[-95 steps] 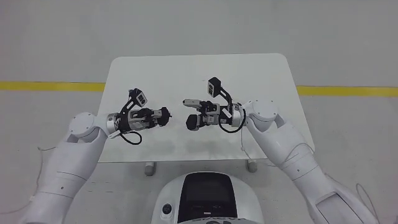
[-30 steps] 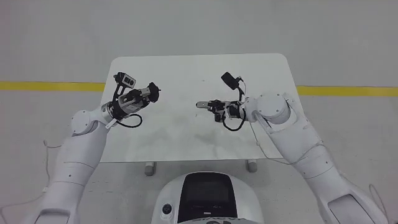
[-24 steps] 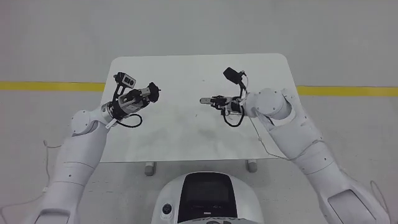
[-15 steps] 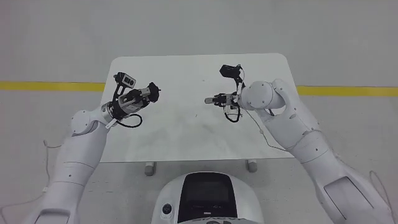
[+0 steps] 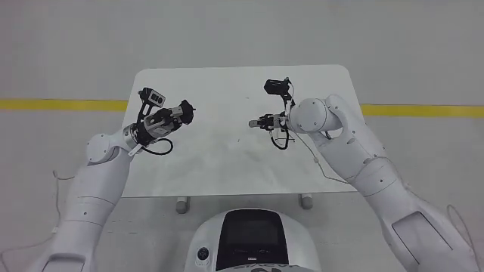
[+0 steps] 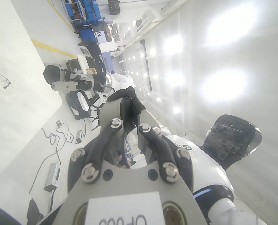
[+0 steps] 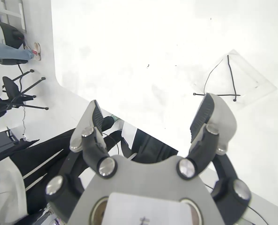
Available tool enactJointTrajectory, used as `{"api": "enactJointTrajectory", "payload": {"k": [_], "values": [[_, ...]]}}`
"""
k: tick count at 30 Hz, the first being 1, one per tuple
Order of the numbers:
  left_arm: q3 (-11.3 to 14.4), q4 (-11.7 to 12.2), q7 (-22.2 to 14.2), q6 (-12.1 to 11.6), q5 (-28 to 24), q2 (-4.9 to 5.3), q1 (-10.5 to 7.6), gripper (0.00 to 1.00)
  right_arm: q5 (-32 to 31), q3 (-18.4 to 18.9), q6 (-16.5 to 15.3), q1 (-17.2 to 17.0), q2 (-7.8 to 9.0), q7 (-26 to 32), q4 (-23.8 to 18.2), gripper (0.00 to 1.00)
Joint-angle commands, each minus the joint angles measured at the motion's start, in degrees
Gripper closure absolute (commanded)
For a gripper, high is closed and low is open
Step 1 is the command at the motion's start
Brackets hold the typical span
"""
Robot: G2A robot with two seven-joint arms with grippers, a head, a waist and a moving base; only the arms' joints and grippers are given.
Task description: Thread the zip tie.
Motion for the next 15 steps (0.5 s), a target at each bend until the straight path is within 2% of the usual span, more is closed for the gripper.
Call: {"api": "enactJointTrajectory", "payload": {"k": [1,4,8,15], "values": [[0.0,0.0,0.0,0.0,0.0,0.0,0.0,1.0,-0.8,0.1,-0.7,-0.4,0.1,-1.4,0.3,0.0],[0.0,0.0,0.0,0.0,0.0,0.0,0.0,1.0,-4.9,0.3,-3.8,0.8,0.69,1.4,1.0,0.0],[0.0,0.0,0.0,0.0,0.0,0.0,0.0,1.0,-10.7,-0.1,-11.2,3.6,1.52,7.5,2.5,0.0],[0.0,0.0,0.0,0.0,0.0,0.0,0.0,1.0,-16.9,-1.8,-23.7,8.7,1.85,11.8,8.3,0.0]]}}
